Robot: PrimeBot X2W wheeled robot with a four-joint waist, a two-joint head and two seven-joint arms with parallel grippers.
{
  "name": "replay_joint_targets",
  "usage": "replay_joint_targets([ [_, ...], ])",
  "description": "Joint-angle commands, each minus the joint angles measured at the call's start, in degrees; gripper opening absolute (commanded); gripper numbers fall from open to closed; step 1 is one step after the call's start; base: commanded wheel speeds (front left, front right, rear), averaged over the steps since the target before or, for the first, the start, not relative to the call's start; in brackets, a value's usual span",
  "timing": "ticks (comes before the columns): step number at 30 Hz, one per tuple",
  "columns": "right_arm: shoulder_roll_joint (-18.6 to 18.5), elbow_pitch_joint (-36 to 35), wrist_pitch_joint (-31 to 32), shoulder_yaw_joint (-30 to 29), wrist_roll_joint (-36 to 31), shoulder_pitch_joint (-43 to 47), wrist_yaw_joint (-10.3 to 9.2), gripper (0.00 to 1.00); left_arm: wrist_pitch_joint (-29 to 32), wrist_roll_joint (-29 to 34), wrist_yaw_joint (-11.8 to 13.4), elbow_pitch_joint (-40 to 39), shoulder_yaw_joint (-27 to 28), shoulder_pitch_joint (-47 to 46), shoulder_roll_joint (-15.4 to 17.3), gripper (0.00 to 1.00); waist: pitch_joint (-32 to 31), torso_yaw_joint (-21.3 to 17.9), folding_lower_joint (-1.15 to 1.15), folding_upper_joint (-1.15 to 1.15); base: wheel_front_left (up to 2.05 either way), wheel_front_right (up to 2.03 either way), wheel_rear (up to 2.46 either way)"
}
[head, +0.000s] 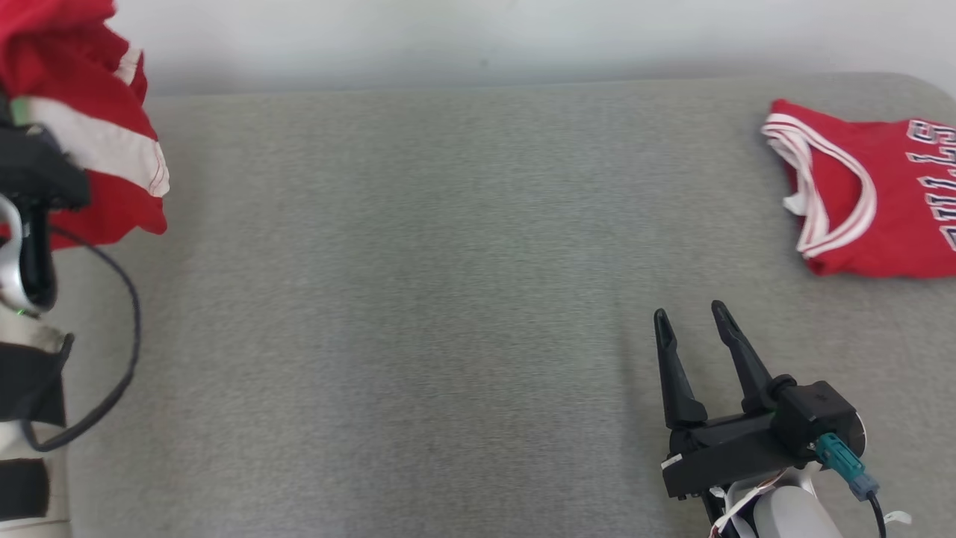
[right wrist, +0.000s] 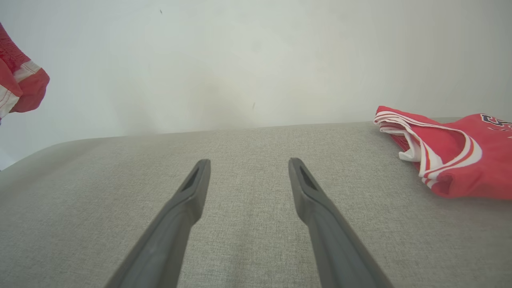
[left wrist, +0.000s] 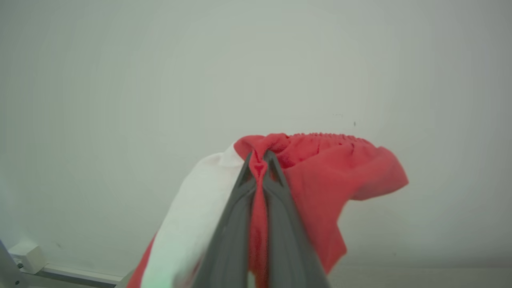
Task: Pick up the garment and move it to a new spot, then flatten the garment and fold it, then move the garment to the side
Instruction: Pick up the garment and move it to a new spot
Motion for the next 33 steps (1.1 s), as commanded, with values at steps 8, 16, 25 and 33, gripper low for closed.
replay_joint_targets([
  [8, 0.1, 0.3, -0.2, 0.6, 2.4, 1.5, -0.12, 1.0, 4.7, -1.9, -0.4, -12.3, -4.6, 1.4, -3.7, 0.0, -1.4, -6.3, 0.01, 0.0, 0.0, 0.0, 0.0],
  [16, 0.1, 0.4, -0.2, 0.7, 3.3, 2.0, -0.12, 1.0, 7.6, -3.1, -0.3, -19.3, -10.8, 3.2, -8.3, 0.0, -1.6, -9.9, 0.01, 0.0, 0.0, 0.0, 0.0],
  [25, 0.1, 0.4, -0.2, 0.1, 3.8, 2.2, -0.12, 1.0, 7.6, -5.1, -0.4, -19.0, -22.2, 8.7, -12.4, 0.0, -0.9, -10.8, 0.01, 0.0, 0.0, 0.0, 0.0],
  [33, 0.1, 0.8, -0.2, 0.1, 4.2, 1.2, -0.12, 1.0, 4.6, -9.4, -0.4, -13.1, -28.8, 15.7, -13.7, 0.0, 0.1, -10.0, 0.01, 0.0, 0.0, 0.0, 0.0],
])
